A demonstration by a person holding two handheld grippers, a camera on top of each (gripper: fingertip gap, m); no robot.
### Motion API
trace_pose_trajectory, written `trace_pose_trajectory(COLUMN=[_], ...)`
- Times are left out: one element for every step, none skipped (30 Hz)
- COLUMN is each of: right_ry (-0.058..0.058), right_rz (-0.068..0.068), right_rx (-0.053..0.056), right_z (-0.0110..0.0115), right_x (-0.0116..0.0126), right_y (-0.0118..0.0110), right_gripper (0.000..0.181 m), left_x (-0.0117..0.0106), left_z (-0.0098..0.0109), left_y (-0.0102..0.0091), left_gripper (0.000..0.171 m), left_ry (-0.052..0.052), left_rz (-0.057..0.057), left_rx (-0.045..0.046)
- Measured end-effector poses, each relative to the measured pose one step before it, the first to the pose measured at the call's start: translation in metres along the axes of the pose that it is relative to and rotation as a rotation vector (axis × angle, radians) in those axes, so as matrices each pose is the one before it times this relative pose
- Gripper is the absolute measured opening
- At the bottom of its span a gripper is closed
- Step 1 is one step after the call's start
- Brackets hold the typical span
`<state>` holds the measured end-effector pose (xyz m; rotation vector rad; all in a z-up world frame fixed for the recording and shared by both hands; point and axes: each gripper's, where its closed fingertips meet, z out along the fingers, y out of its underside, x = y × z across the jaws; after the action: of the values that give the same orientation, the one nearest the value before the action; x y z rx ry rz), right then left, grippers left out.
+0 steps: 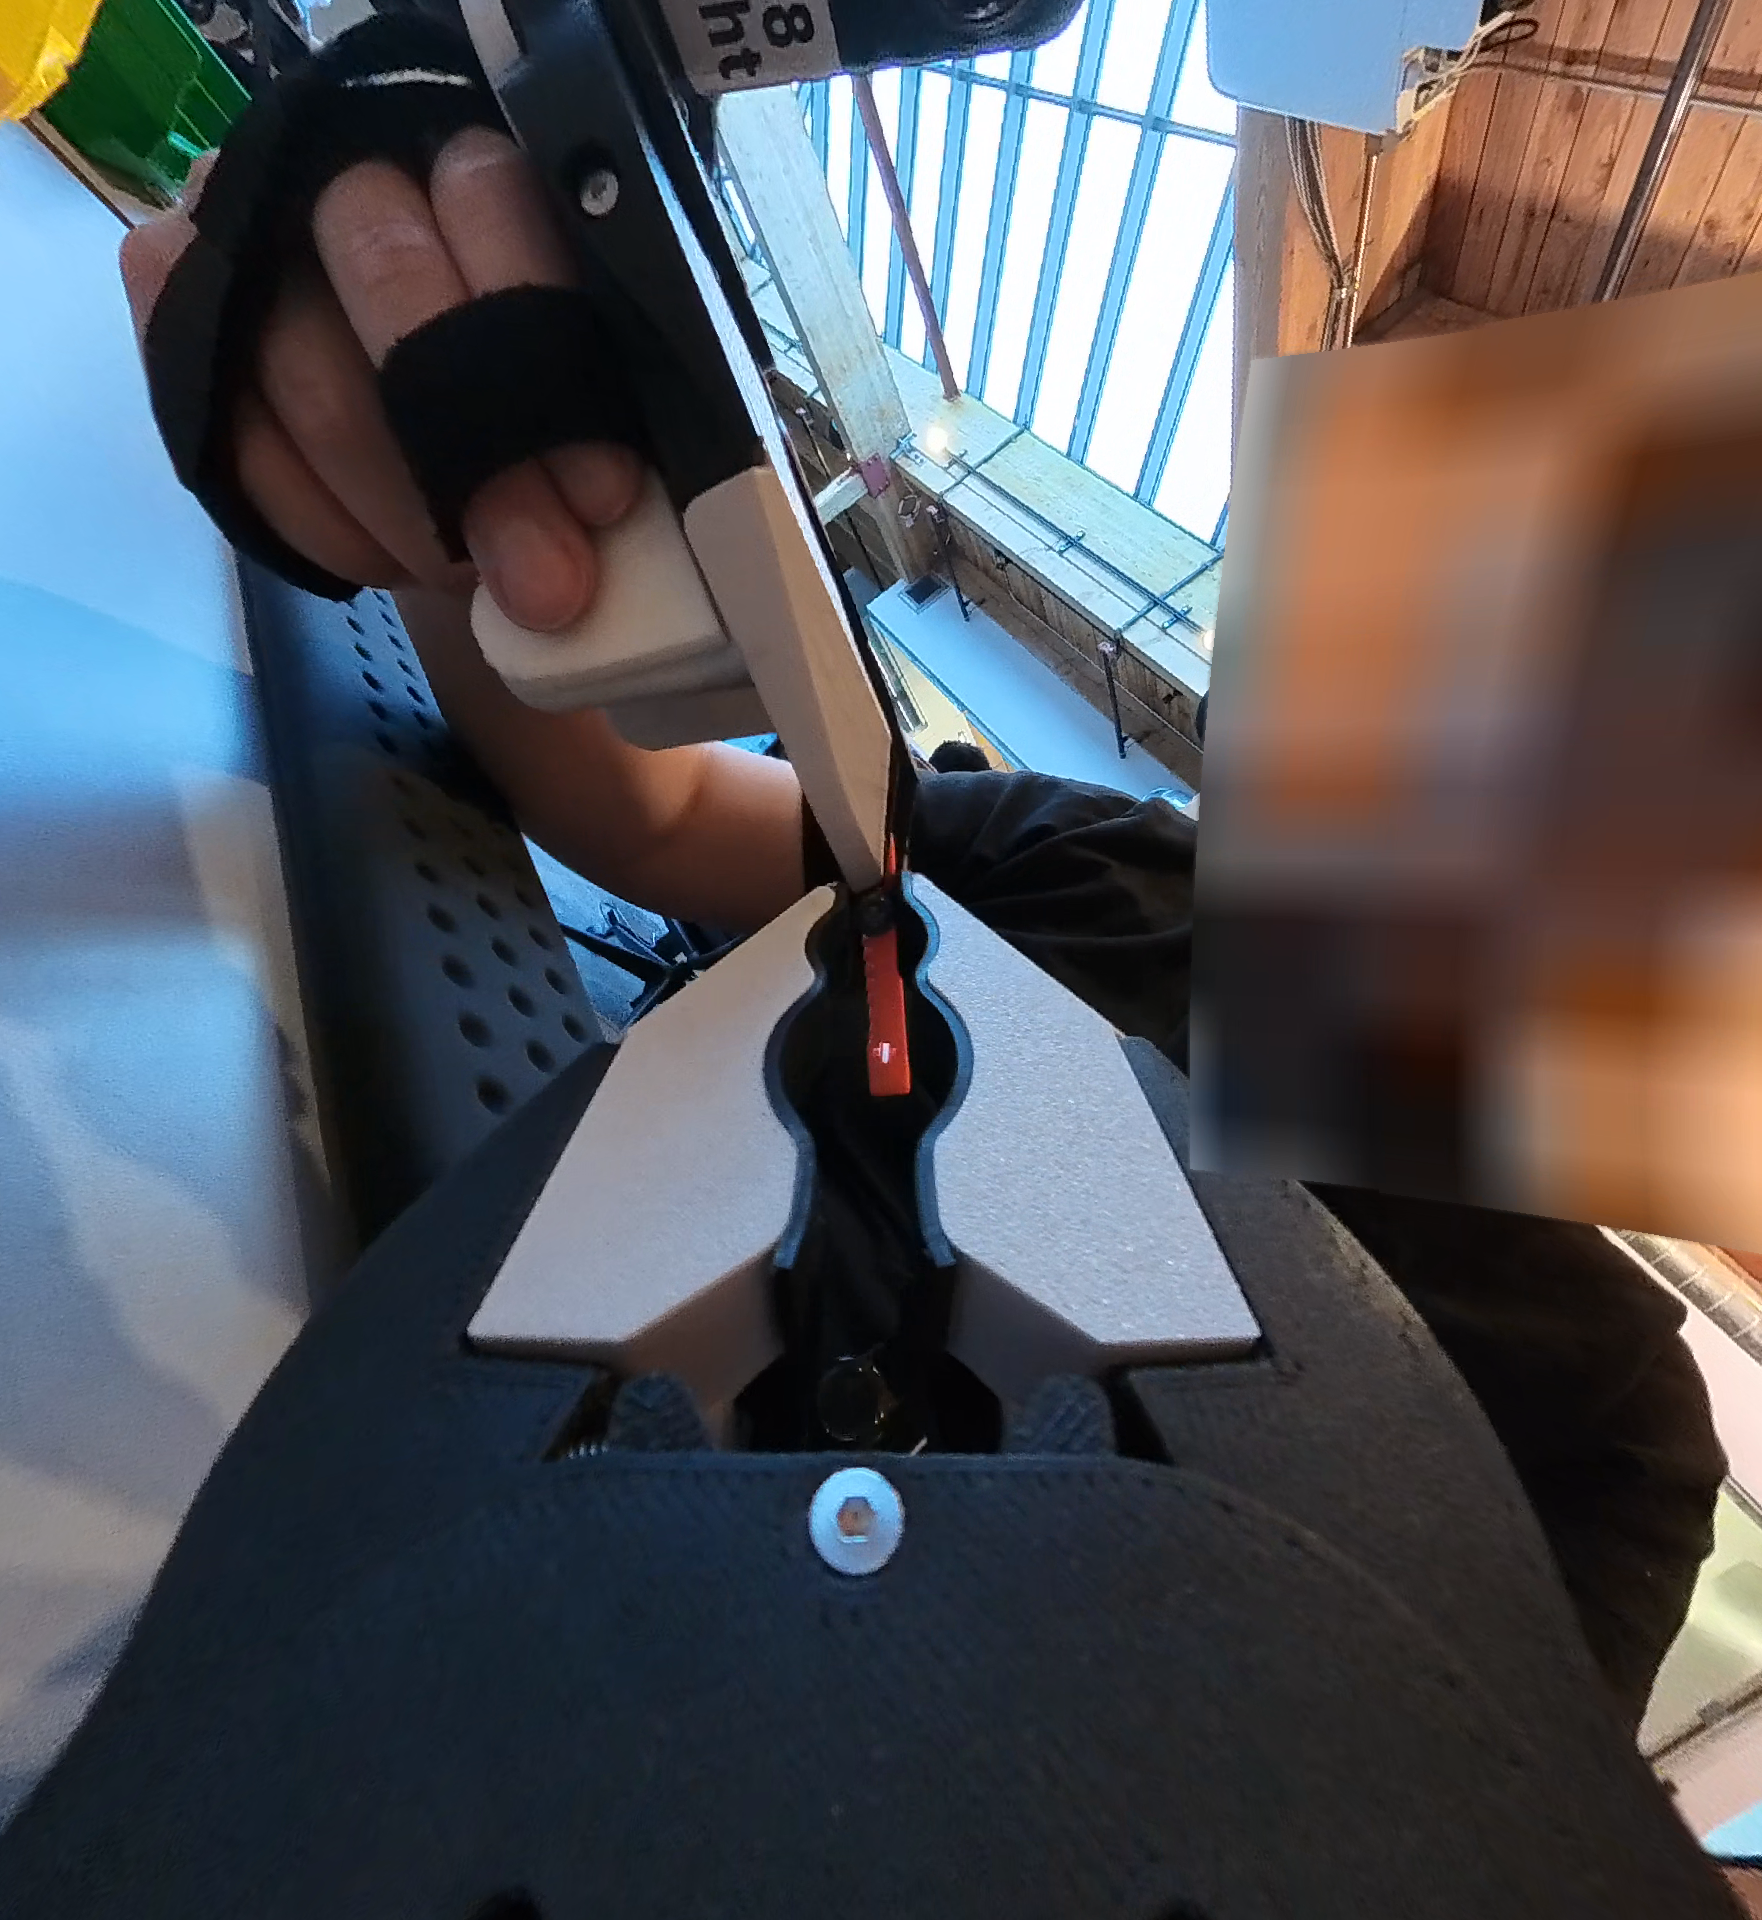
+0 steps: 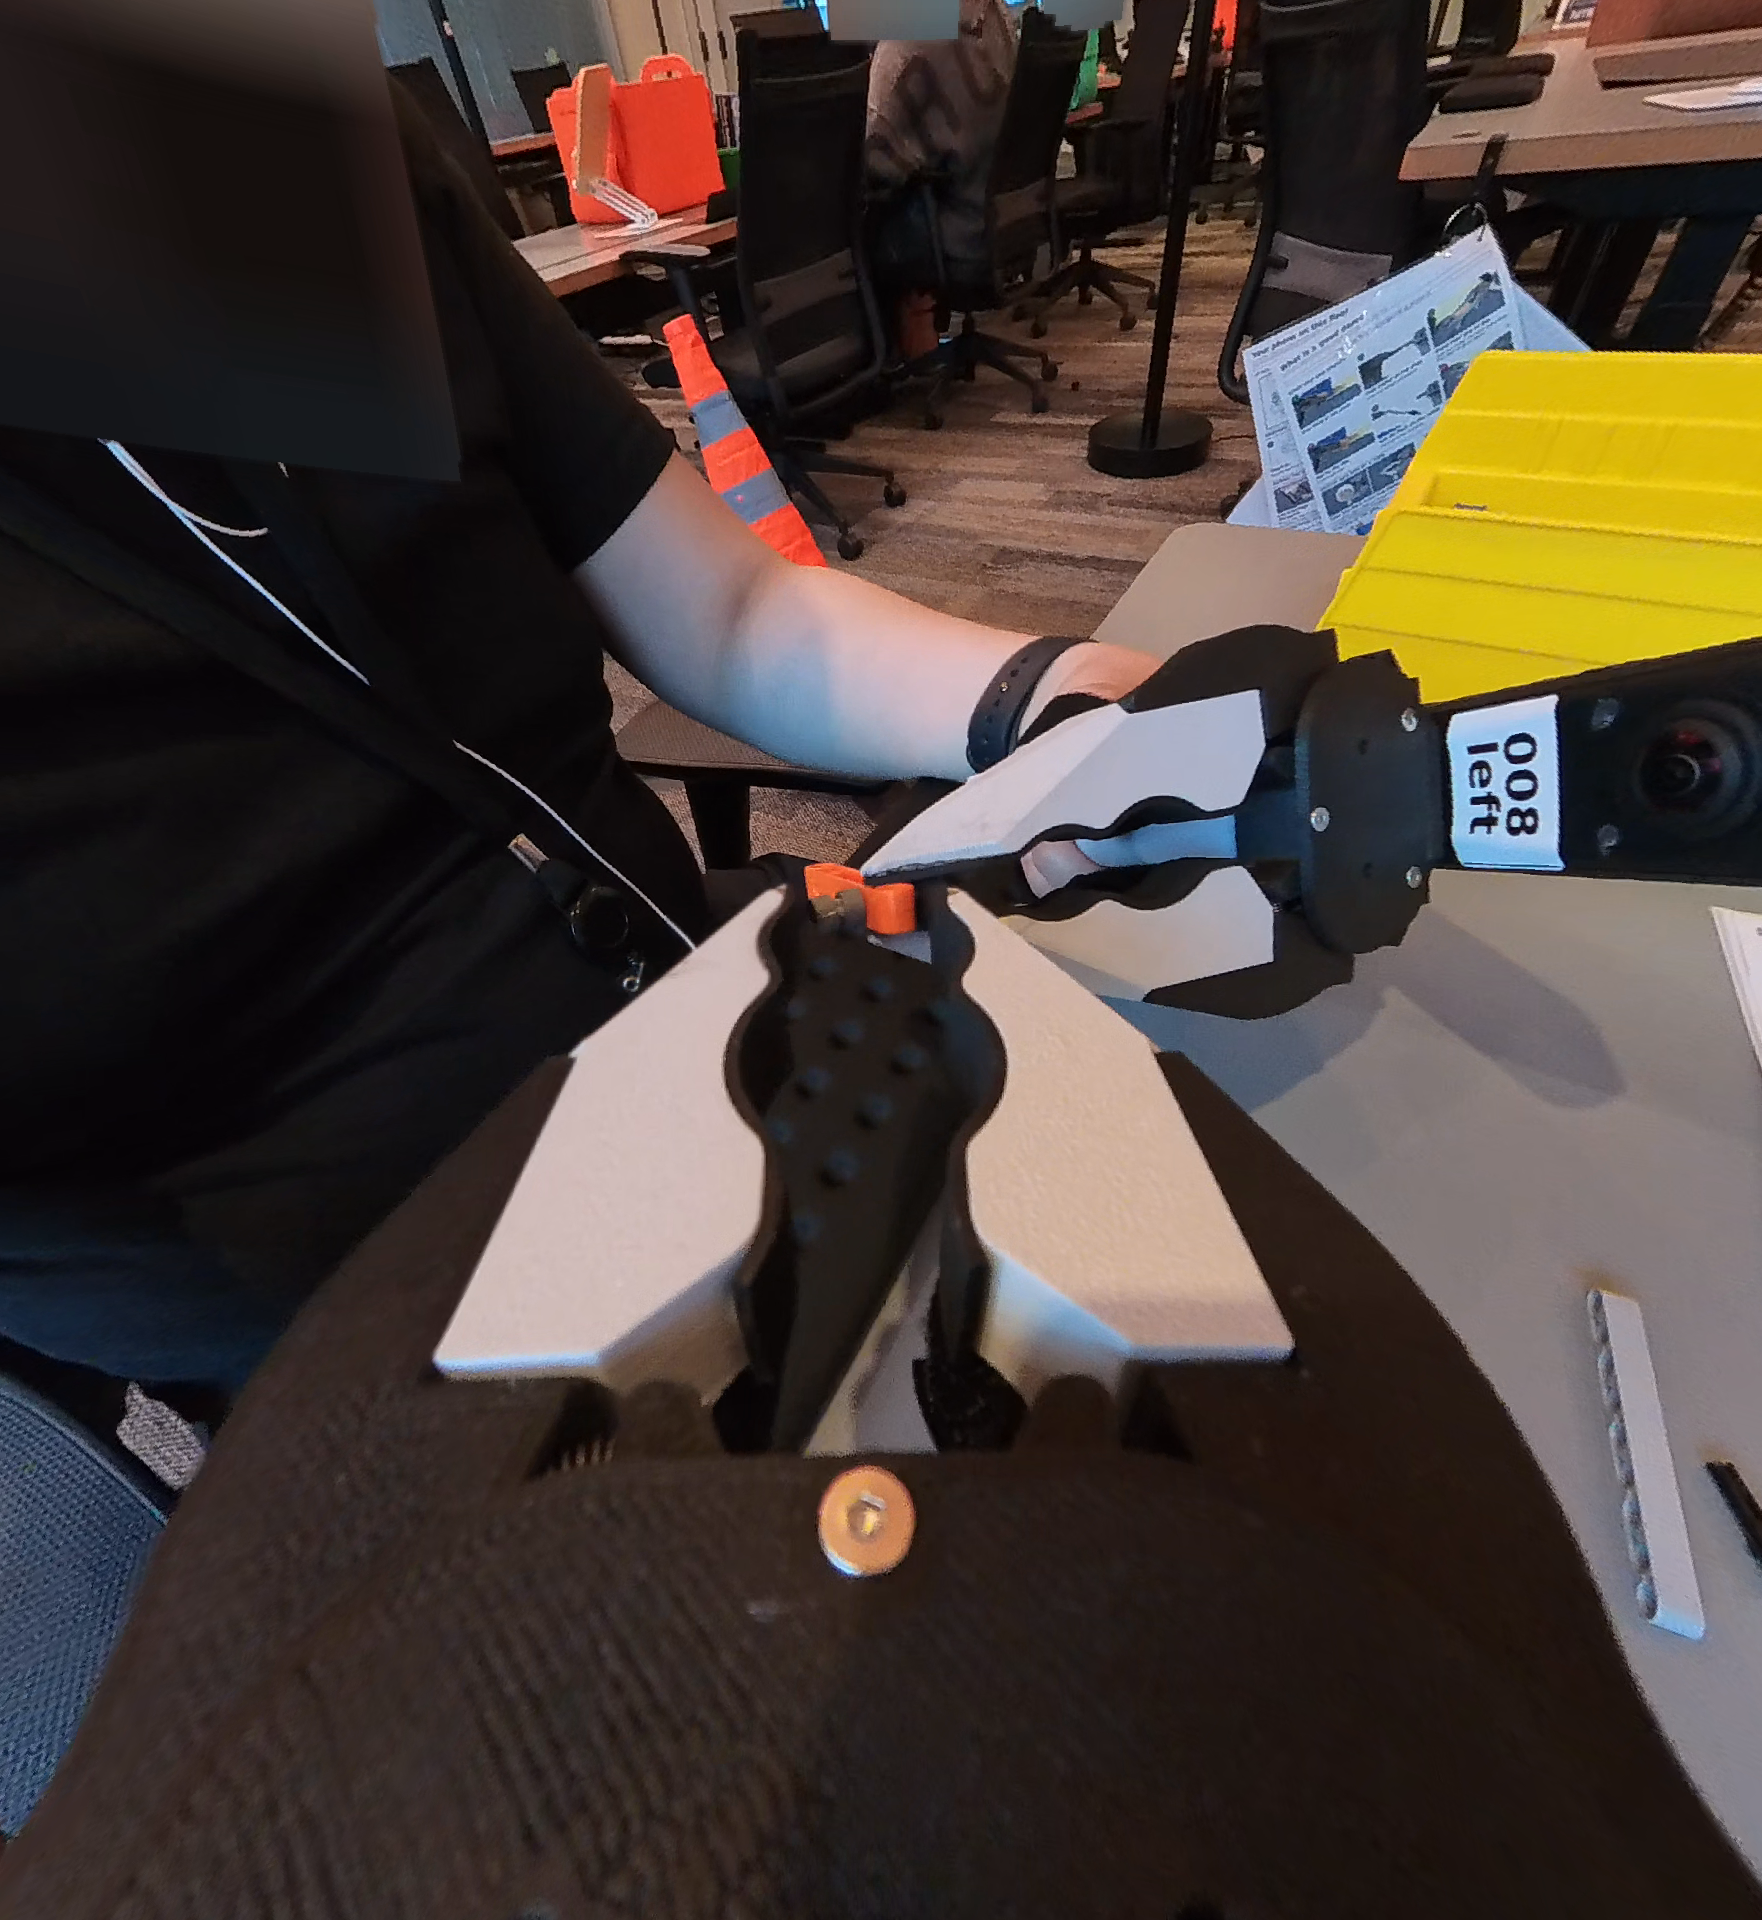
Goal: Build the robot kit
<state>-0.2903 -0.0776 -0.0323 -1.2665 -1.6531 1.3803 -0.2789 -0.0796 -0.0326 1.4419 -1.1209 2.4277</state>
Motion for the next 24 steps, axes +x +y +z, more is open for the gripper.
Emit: trace_pose_trajectory(right_ry=[-0.0039, 0.0021, -0.0003, -0.0007, 0.0052, 0.0093, 0.0064, 0.0027, 0.0036, 0.0017, 0.0017, 0.0008, 0.0002, -0.0038, -0.0068, -0.0073, -0.0077, -0.0072, -0.0098, -0.0114, -0.0076, -0.0035, -0.0024, -0.0008], right_rz=[-0.0037, -0.0014, -0.0015, -0.0033, -0.0086, -0.0122, -0.0102, -0.0096, -0.0086, -0.0059, -0.0029, -0.0015, -0.0063, -0.0059, -0.0022, 0.0002, -0.0009, -0.0007, 0.0018, 0.0019, -0.0005, -0.001, 0.0029, 0.0053], right_rx=[0.0024, 0.0009, -0.0014, -0.0019, 0.0013, 0.0009, 0.0026, 0.005, 0.0072, 0.0017, -0.0016, 0.0006, -0.0012, -0.0038, -0.0028, 0.001, 0.002, 0.002, 0.0012, 0.0027, 0.006, 0.0041, 0.0029, 0.0065], right_z=[0.00005, 0.00011, 0.00029, 0.00024, -0.00008, -0.00033, -0.00013, 0.00009, 0.0001, 0.00031, 0.00028, 0.00024, 0.00015, 0.00012, 0.00026, 0.0003, 0.00047, 0.00049, 0.00073, 0.00067, 0.00043, 0.00025, -0.0001, -0.0003], right_x=[-0.00075, -0.00001, -0.00033, -0.00037, 0.00019, 0.00063, 0.00022, -0.00001, 0.0002, -0.00005, 0.00002, -0.00004, -0.0002, -0.00075, -0.00109, -0.00099, -0.00102, -0.00096, -0.00117, -0.00134, -0.00083, -0.00025, 0.00026, 0.00058], right_y=[0.00016, -0.00009, 0.00024, 0.00011, -0.00034, 0.0, -0.00019, -0.00026, -0.00045, 0.00036, 0.00076, 0.00029, 0.00055, 0.00118, 0.00091, 0.00042, 0.00016, 0.00026, 0.00027, 0.0, -0.00044, 0.00005, 0.00025, -0.00027], right_gripper=[0.018, 0.018, 0.018, 0.018, 0.018, 0.018, 0.018, 0.018, 0.018, 0.018, 0.018, 0.018, 0.018, 0.018, 0.018, 0.018, 0.018, 0.018, 0.018, 0.018, 0.018, 0.018, 0.018, 0.017], left_x=[0.00004, 0.00001, -0.00003, 0.00021, 0.0001, -0.00001, 0.00008, 0.0004, 0.00017, -0.00043, -0.00035, -0.00017, -0.0005, -0.00072, -0.00033, -0.00003, 0.00007, 0.00015, 0.00019, 0.00052, 0.00039, -0.00008, -0.00018, 0.00011], left_z=[-0.00032, -0.00008, 0.00018, 0.00029, -0.00022, -0.00028, 0.00001, 0.00022, 0.00015, -0.00005, -0.00026, 0.0, 0.00016, 0.00055, 0.00069, 0.00064, 0.00065, 0.00055, 0.00078, 0.00069, 0.00037, 0.00004, -0.00028, -0.00043], left_y=[0.00004, 0.00014, 0.00043, 0.00011, -0.00058, -0.00057, -0.00023, -0.00014, 0.00002, 0.0003, 0.00041, 0.00029, 0.00067, 0.00109, 0.00112, 0.00102, 0.00109, 0.00118, 0.0015, 0.00116, 0.00062, 0.0002, -0.00013, -0.00063], left_gripper=[0.004, 0.004, 0.004, 0.004, 0.004, 0.004, 0.004, 0.004, 0.004, 0.004, 0.004, 0.004, 0.004, 0.004, 0.004, 0.004, 0.004, 0.004, 0.004, 0.004, 0.004, 0.004, 0.004, 0.004], left_ry=[0.0008, 0.0004, 0.0001, 0.0014, 0.0014, -0.0004, 0.0009, 0.0017, -0.0003, -0.0051, -0.0034, -0.0006, -0.0025, -0.004, -0.0015, 0.0016, 0.0008, 0.0004, 0.0009, 0.0027, 0.0019, -0.0011, 0.0, 0.0029], left_rz=[-0.0026, -0.0009, -0.0009, -0.0011, -0.0012, 0.0006, -0.0001, 0.0003, 0.0031, 0.0028, 0.0009, -0.0015, -0.002, -0.0012, -0.001, -0.0017, -0.0001, 0.0008, 0.0009, 0.0009, 0.0016, 0.0008, -0.0012, -0.0033], left_rx=[0.00087, 0.00126, -0.00178, 0.00082, 0.00534, 0.0063, 0.00305, 0.00201, -0.00034, -0.00203, -0.00149, -0.00108, -0.00365, -0.00658, -0.00703, -0.00609, -0.00698, -0.00816, -0.00967, -0.00836, -0.00486, -0.00205, 0.00095, 0.00336])
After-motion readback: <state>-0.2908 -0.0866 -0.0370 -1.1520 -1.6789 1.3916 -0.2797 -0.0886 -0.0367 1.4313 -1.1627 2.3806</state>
